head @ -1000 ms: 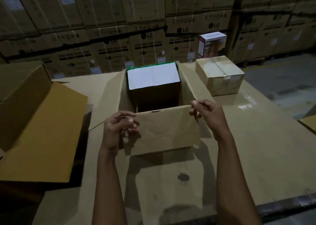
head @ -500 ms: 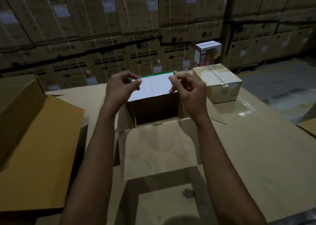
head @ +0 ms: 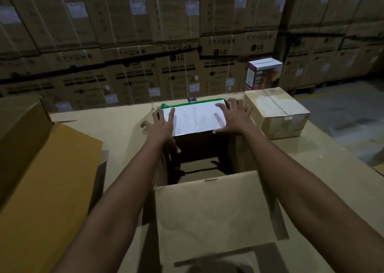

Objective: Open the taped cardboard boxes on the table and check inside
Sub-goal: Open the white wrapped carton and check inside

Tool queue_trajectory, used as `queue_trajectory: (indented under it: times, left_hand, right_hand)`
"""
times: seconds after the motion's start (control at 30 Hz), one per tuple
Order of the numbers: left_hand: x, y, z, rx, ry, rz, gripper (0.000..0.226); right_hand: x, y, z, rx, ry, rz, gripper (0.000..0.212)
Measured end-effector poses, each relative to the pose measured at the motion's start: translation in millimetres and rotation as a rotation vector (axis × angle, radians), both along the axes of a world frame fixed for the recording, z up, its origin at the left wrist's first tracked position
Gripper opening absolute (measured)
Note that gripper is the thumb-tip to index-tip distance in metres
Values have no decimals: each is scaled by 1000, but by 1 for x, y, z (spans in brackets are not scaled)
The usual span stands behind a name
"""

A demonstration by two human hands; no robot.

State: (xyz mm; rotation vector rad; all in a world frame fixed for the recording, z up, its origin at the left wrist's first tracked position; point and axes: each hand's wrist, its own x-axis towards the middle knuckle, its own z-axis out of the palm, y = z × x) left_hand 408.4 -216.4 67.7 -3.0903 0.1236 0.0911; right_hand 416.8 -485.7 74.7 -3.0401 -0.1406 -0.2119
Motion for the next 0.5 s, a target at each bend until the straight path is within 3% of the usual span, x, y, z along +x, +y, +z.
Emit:
queue_trajectory:
  times: [0.1,0.23,0.33,0.5]
  left_hand:
    - [8,-7,-3,57,-127,67,155]
    - [14,-7,-6,140,-222,108,147]
    - [11,-5,-9,90,-264,78,123]
    - [6,-13,-1,-245,-430,33,86]
  right_hand:
    - [8,-2,-5,-16,39,-27,118]
    - [6,5,-14,-191,18,-113,118]
    - [6,10,-18,-191,-46,-171,106]
    - [6,5,-7,175,-244,-232,56]
